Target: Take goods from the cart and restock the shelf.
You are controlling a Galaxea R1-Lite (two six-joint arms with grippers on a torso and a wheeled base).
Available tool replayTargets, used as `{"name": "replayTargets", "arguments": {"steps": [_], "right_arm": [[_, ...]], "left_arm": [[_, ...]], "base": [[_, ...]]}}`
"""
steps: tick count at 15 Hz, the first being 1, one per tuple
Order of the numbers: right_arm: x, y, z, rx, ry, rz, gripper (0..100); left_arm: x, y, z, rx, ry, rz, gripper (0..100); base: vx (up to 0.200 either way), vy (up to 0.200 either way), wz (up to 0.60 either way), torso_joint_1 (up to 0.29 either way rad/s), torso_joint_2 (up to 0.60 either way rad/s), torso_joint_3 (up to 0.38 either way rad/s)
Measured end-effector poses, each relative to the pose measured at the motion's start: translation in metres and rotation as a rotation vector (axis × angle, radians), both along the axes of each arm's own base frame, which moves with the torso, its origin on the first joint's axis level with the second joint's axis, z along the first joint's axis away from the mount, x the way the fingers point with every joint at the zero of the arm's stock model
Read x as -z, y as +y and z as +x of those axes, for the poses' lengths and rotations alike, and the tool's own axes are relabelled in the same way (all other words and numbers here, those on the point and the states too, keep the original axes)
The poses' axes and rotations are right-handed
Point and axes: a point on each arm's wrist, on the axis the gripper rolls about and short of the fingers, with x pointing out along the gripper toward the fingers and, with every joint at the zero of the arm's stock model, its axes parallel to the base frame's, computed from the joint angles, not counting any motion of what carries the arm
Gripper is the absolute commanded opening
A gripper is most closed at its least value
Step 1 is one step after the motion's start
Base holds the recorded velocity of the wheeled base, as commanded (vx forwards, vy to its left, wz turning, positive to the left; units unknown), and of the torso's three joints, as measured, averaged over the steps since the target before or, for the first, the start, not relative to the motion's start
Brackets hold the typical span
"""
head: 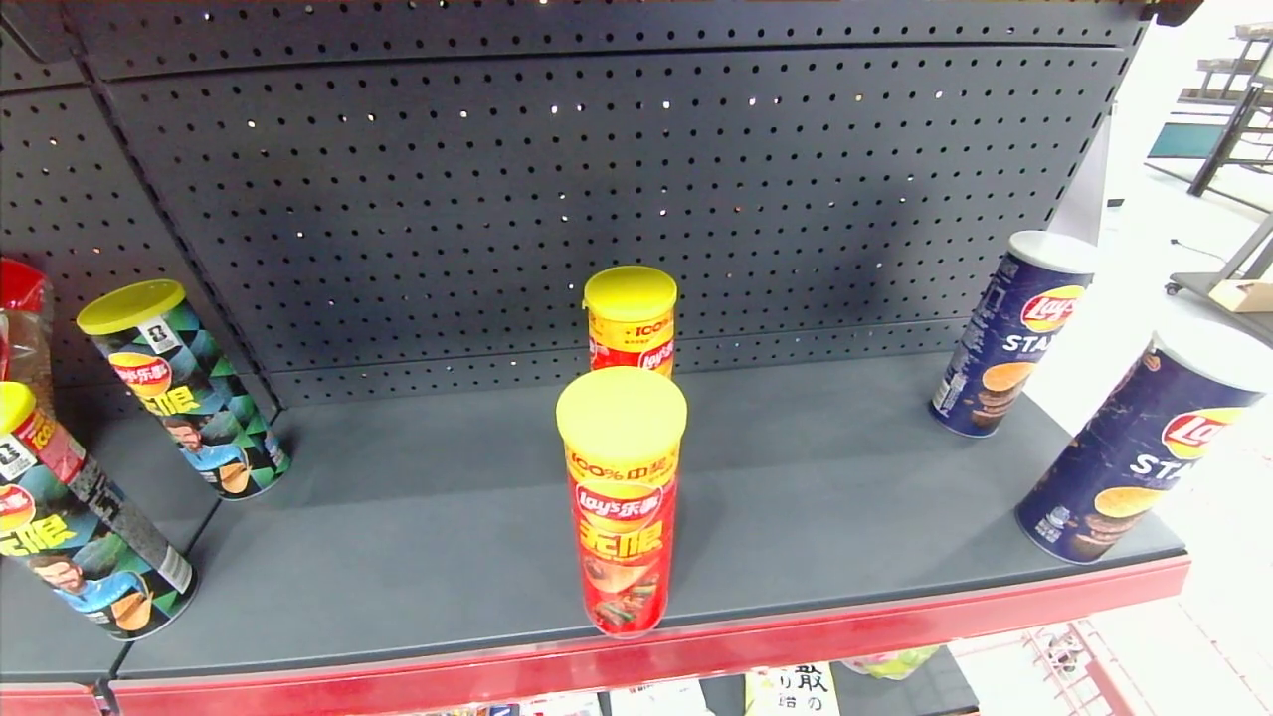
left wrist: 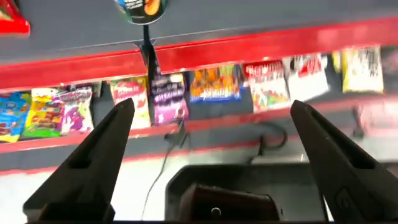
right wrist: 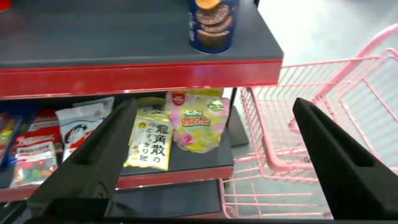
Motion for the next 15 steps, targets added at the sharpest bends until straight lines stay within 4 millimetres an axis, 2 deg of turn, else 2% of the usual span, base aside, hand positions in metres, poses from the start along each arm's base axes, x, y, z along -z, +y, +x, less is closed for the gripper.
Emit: {"name": "replayTargets", "arguments": {"steps": [1,2,6,8,11,13,15], "right_arm": [[0.000,0.000,0.000,0.022,0.006,-0.003,100],[0.000,-0.001,0.001,0.045,0.010,-0.006,100],[-0.003,-0.001,0.005,0.039,0.025,-0.007,100],[-0.003,-0.001,0.009,0.029,-0.003,-0.006,100],[0.003,-0.001,0.008,0.000,-0.066,0.017,100],[0.005,-0.002,0.005,0.049,-0.102,0.082,100],[0.006,-0.002,0.004,0.046,-0.113,0.082,100]], "left_arm": [[0.011,0.000,0.000,-0.006,-0.037,-0.024,100],[0.014,-0.002,0.003,0.005,-0.133,-0.066,100],[0.038,-0.008,0.030,0.122,-0.478,-0.148,100],[0.056,-0.006,0.034,0.003,-0.444,-0.084,100],[0.060,-0.005,0.034,-0.105,-0.419,-0.018,100],[0.061,-0.003,0.034,-0.195,-0.426,-0.017,100],[0.062,-0.006,0.034,-0.101,-0.424,-0.054,100]], "base": [[0.000,0.000,0.00,0.000,0.00,0.000],[0.000,0.000,0.00,0.000,0.00,0.000],[0.000,0.000,0.00,0.000,0.00,0.000],[0.000,0.000,0.00,0.000,0.00,0.000],[0.000,0.000,0.00,0.000,0.00,0.000],[0.000,0.000,0.00,0.000,0.00,0.000],[0.000,0.000,0.00,0.000,0.00,0.000]]}}
